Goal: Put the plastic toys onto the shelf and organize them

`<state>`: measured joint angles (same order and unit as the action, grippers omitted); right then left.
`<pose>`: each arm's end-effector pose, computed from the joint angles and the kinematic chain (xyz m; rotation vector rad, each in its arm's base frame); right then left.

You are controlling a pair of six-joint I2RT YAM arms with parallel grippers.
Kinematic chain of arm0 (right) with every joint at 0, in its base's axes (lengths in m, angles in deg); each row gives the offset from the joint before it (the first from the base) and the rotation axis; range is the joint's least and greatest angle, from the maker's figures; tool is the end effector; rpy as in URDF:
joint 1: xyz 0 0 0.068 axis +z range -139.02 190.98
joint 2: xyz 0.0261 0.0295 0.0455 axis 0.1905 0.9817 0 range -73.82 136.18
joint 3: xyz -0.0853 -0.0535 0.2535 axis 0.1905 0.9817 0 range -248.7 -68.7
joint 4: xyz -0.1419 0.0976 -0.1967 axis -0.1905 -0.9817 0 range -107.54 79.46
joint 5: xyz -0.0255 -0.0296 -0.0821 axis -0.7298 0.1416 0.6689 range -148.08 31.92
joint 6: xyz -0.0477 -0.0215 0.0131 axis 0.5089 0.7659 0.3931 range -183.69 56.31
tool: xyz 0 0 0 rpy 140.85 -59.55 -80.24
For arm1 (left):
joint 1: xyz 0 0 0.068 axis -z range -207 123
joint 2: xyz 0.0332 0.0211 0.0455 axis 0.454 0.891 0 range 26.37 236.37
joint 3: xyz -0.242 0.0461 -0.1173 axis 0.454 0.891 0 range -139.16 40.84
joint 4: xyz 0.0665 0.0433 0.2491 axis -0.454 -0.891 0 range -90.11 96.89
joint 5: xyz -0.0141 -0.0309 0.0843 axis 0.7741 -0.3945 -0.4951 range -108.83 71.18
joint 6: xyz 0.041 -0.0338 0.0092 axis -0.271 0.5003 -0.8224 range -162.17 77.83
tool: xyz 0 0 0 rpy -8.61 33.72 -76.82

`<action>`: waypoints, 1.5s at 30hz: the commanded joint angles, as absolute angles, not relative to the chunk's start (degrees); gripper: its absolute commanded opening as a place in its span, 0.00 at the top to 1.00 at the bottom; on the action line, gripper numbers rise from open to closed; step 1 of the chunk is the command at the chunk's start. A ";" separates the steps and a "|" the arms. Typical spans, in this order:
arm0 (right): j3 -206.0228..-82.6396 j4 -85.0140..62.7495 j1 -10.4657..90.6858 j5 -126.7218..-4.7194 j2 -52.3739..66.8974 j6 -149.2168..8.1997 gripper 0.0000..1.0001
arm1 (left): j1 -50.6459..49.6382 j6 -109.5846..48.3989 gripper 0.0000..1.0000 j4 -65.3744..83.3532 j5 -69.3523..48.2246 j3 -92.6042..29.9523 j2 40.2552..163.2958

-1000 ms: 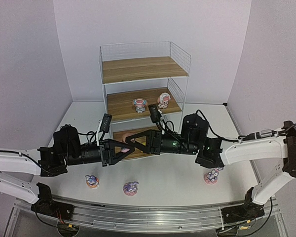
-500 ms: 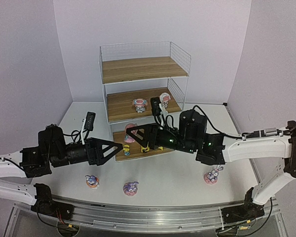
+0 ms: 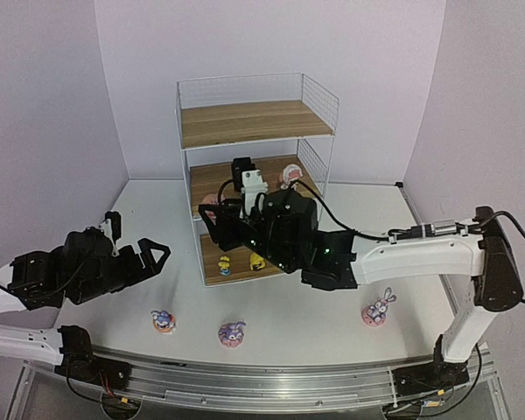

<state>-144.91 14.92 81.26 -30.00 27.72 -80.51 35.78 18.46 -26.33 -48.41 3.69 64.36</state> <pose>0.1593 0.3948 0.3218 -0.3567 1.5875 0.8038 0.0817 -0.1206 0.2736 -0.2607 2.1520 -0.7353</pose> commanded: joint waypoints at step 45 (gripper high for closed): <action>-166.64 23.48 81.90 -3.74 47.62 -65.33 0.95 | 35.73 17.90 0.00 -32.06 -50.64 4.40 52.57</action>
<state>-163.63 20.12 81.55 -5.64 46.53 -66.20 36.00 18.71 -30.83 -49.50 4.22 59.13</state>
